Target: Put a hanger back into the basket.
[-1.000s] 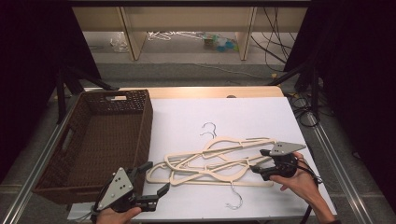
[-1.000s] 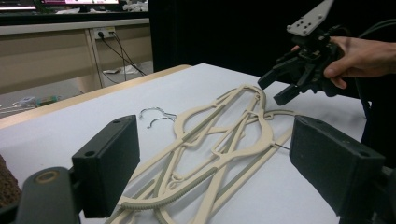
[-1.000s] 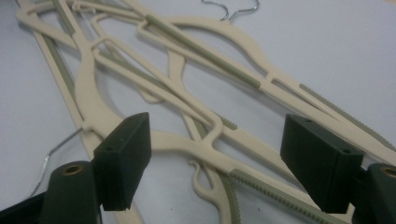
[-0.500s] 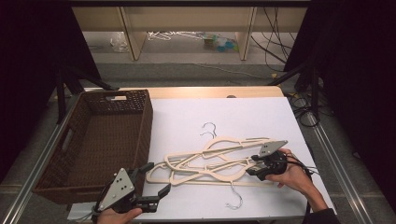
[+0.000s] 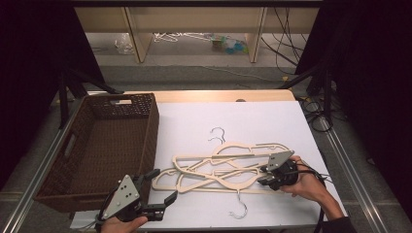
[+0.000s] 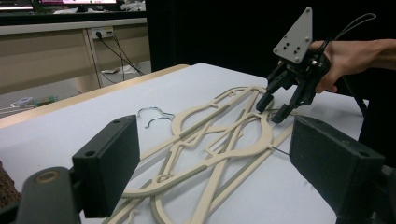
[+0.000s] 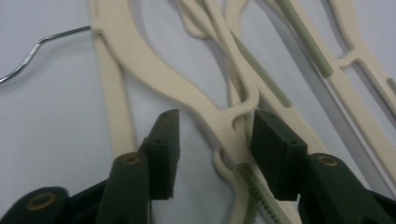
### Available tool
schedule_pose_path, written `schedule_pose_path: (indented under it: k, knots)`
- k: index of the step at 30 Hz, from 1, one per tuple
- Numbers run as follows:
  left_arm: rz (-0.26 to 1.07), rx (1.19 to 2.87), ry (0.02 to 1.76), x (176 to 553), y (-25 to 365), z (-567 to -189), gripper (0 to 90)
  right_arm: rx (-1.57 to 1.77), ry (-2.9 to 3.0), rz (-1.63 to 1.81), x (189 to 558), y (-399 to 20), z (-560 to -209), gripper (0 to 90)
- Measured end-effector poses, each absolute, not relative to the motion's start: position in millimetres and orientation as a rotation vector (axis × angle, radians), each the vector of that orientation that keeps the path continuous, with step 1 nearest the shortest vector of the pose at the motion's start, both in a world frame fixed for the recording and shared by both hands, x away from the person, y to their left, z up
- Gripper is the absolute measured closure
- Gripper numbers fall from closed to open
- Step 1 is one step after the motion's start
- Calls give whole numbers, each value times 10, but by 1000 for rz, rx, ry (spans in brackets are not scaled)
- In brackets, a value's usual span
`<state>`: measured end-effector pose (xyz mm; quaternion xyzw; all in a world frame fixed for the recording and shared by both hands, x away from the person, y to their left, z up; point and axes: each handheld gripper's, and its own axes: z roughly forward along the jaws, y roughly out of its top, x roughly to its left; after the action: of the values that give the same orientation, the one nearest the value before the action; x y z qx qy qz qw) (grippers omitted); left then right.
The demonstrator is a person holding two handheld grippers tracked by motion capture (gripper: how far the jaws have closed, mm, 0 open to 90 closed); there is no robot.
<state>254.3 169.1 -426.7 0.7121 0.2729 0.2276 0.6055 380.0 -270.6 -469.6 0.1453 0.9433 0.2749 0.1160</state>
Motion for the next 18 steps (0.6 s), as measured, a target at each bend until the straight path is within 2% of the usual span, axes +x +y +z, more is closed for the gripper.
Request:
schedule_pose_path:
  k: [11,14,18]
  knots:
    - [529,1650,629,2551,1696,-4269,162,365,2829,757,3723,-2677,-4683,599]
    - [530,1650,630,2552,1697,-4269,162,310,2848,727,3708,-2671,-4663,682]
    - [529,1650,633,2550,1699,-4268,162,270,2863,694,3691,-2666,-4645,730]
